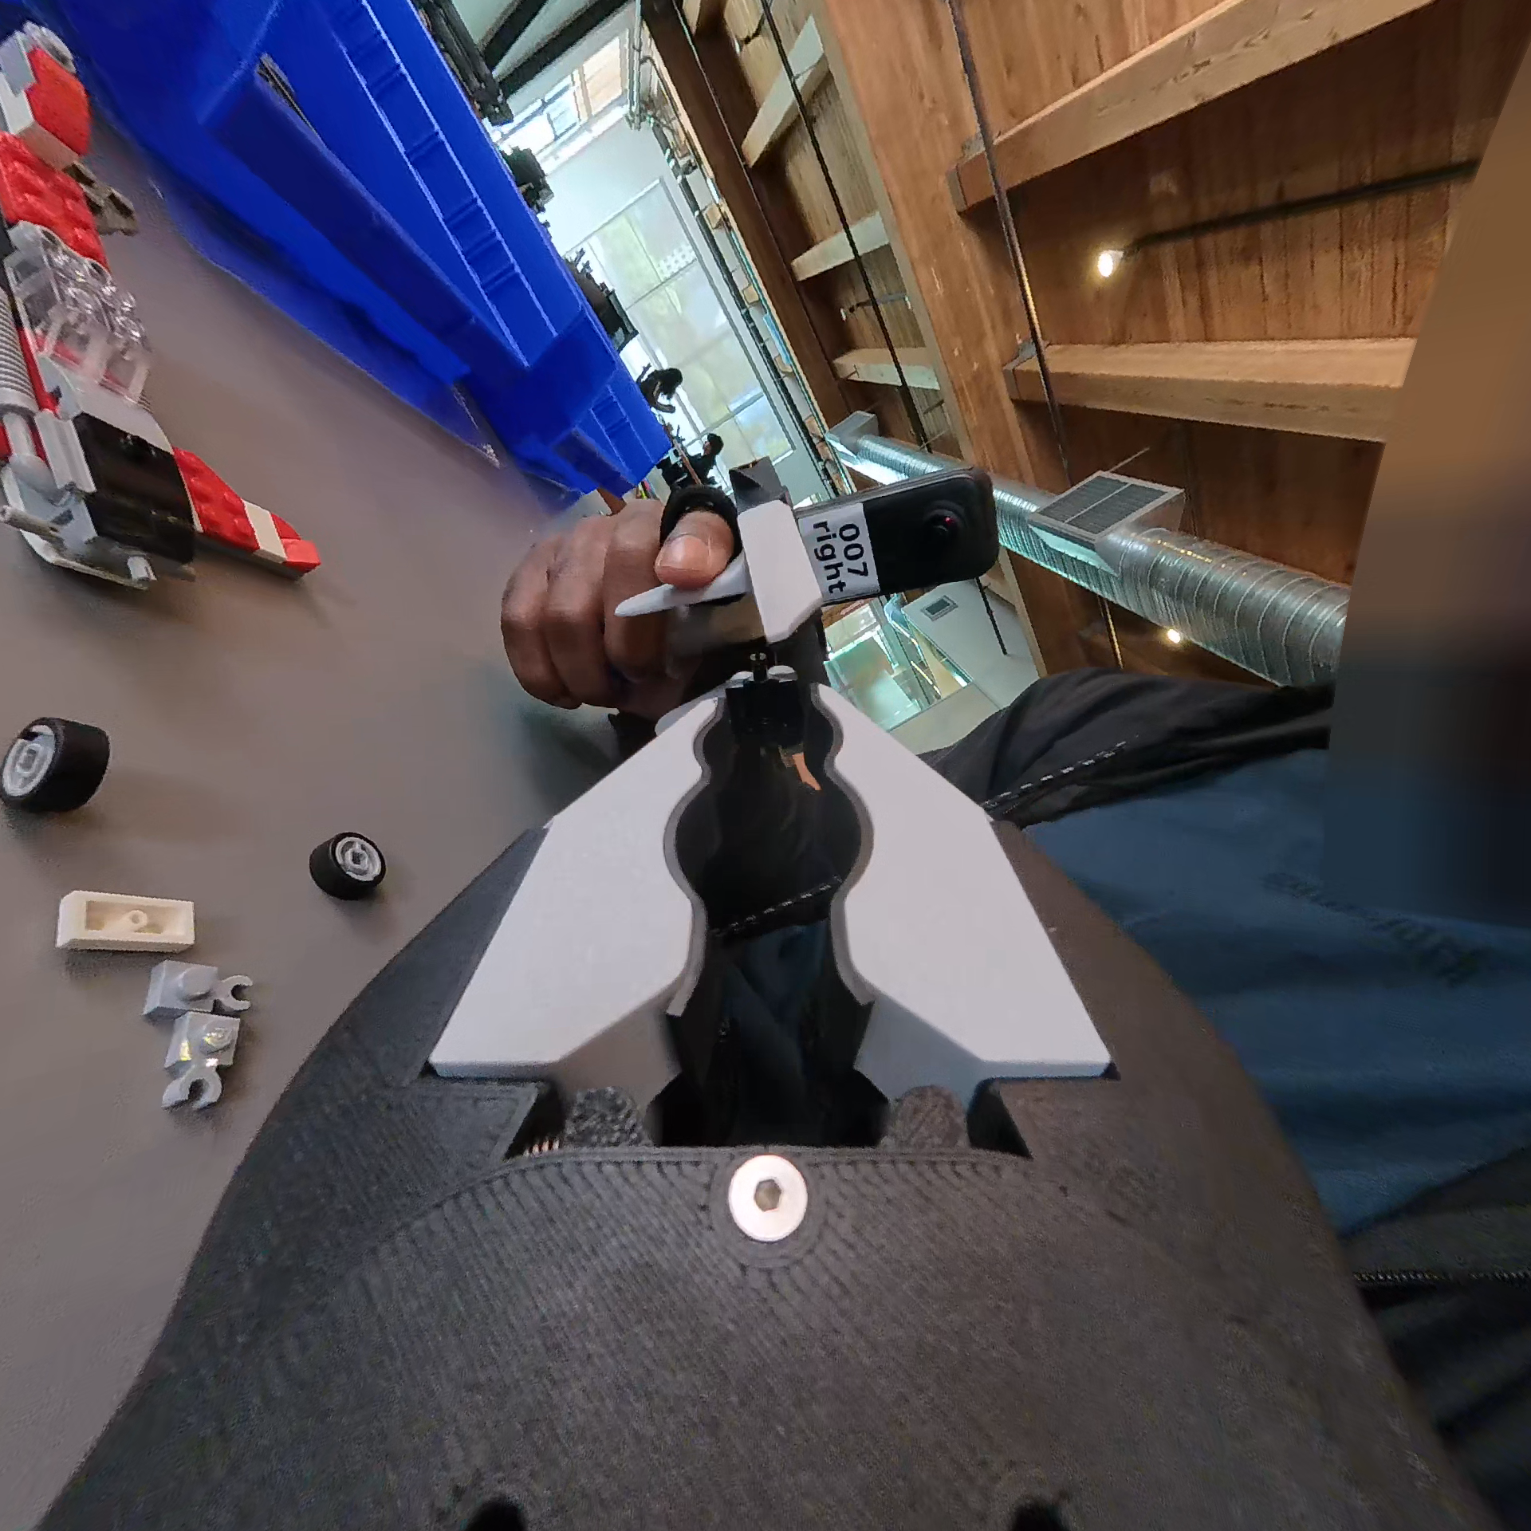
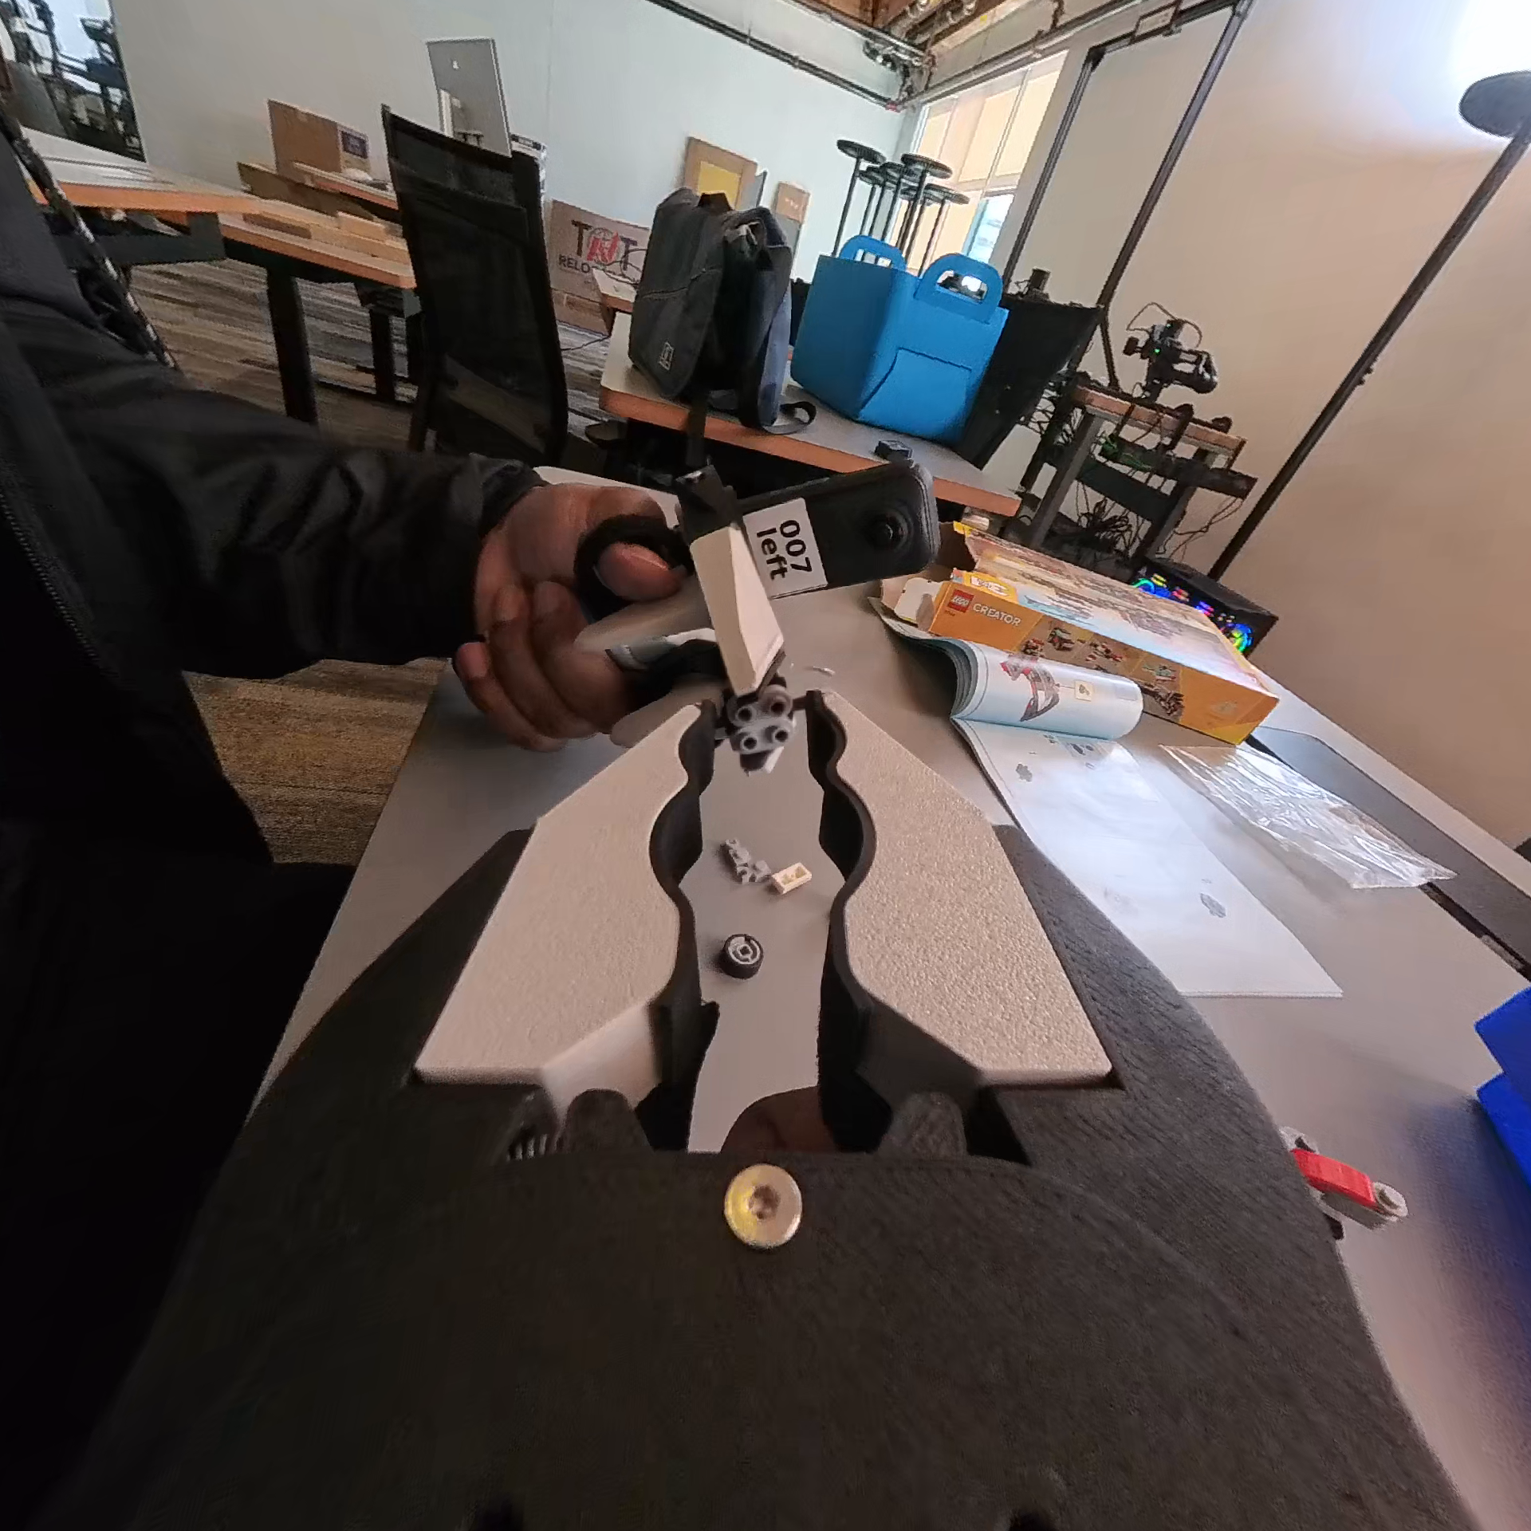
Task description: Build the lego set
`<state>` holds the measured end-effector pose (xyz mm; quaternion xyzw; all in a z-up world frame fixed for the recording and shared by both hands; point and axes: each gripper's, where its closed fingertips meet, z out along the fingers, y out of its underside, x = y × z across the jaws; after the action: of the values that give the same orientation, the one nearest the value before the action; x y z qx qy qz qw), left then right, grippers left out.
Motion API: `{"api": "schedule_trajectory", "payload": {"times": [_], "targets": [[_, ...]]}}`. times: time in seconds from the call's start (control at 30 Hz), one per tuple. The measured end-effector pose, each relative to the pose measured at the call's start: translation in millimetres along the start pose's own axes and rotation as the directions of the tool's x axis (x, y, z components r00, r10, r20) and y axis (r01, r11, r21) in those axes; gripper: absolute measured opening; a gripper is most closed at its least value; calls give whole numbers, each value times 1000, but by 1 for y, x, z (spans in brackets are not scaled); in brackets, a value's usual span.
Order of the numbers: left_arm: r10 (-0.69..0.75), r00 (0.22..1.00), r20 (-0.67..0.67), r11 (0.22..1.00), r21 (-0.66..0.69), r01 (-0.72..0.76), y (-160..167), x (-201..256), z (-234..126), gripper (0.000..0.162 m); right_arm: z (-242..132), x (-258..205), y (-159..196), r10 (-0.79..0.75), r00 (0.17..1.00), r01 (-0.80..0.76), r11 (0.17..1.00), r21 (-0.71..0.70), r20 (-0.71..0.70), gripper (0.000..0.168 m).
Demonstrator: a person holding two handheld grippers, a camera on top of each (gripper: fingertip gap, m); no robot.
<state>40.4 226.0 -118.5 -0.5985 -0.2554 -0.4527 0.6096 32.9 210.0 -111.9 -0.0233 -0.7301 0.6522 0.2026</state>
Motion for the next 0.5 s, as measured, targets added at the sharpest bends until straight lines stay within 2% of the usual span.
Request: {"api": "schedule_trajectory", "payload": {"times": [0.5], "targets": [[-14, 1000, 12, 999, -44, 15, 8, -5, 2, 18, 1, -8, 7, -4, 999, 5, 1000, -27, 49, 20]]}}
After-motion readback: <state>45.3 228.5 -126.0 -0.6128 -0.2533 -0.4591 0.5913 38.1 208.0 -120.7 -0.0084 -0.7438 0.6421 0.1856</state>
